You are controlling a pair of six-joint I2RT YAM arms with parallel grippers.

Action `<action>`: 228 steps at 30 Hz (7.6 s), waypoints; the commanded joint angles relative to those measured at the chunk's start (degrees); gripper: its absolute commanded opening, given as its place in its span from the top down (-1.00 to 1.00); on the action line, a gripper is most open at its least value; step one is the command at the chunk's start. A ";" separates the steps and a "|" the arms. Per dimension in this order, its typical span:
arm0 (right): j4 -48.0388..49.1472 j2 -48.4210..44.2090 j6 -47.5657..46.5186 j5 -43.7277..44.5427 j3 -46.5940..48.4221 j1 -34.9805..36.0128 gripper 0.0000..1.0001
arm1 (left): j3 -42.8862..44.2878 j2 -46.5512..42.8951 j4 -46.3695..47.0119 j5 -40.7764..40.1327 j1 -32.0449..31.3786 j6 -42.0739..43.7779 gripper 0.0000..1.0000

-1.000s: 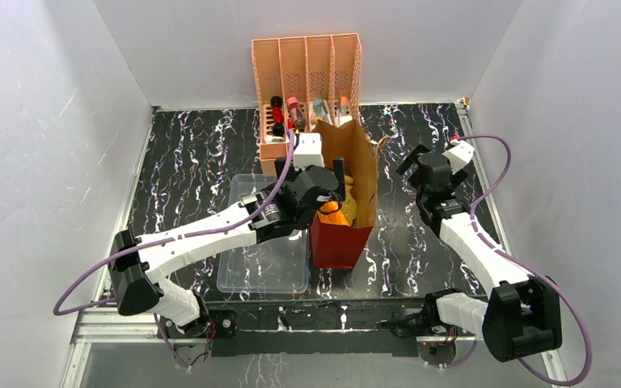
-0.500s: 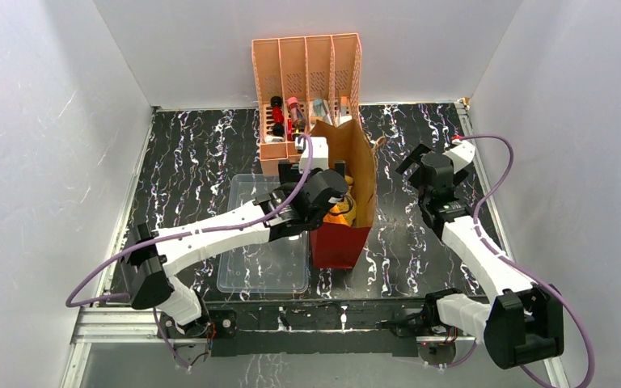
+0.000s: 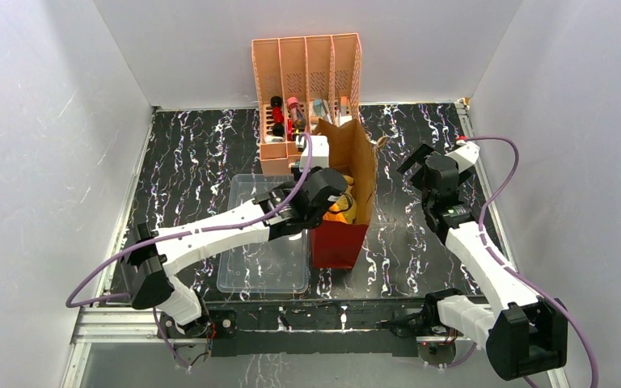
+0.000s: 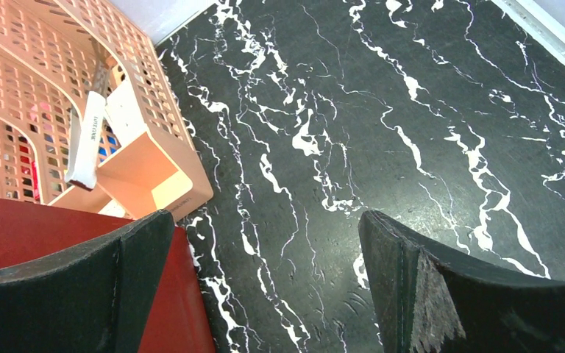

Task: Take the fake bread out of the paper bag
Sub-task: Pick up the paper bag from the center of the board, then pick up the container from the center of the board, then place the container at the center of the board.

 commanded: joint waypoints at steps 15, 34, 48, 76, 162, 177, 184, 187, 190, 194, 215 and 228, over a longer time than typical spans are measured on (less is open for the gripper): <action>-4.07 -6.30 0.13 0.60 2.36 -0.02 -0.96 | 20.37 0.24 6.65 1.47 0.32 19.67 1.00; -4.63 -9.81 -0.55 -8.05 2.20 4.51 -0.96 | 17.10 -9.98 26.17 -14.38 3.74 49.24 1.00; -4.97 -3.47 2.35 -11.37 5.87 16.07 -0.96 | 12.88 -14.76 22.11 -12.67 16.54 48.32 1.00; 3.09 38.90 9.09 3.40 14.28 46.53 -0.96 | 6.73 -22.16 -0.94 6.35 44.47 25.79 1.00; -28.44 -0.64 10.47 28.28 27.99 15.60 1.00 | -5.61 -38.18 -11.45 19.49 49.93 8.47 1.00; -18.32 5.90 16.73 4.66 23.10 -16.30 1.00 | -7.96 -39.73 -11.68 31.21 49.95 4.09 1.00; -13.81 10.27 20.02 4.54 19.38 -18.40 1.00 | -8.78 -39.94 -10.98 35.74 49.97 2.53 1.00; -11.63 12.12 21.49 5.11 17.78 -18.93 1.00 | -9.53 -39.81 -10.02 37.25 49.97 1.90 1.00; -10.38 14.92 23.61 5.55 17.05 -19.55 1.00 | -11.09 -40.14 -8.89 38.95 49.94 1.07 1.00; -8.28 18.23 28.05 5.74 15.53 -19.62 1.00 | -14.13 -41.51 -6.61 40.17 49.95 0.48 1.00; -5.66 31.81 43.25 8.82 11.27 -19.60 1.00 | -24.34 -47.54 2.20 42.65 49.96 -4.33 1.00; -1.84 37.11 41.80 6.53 10.87 -19.21 0.23 | -25.93 -49.71 1.79 37.95 49.96 -7.93 1.00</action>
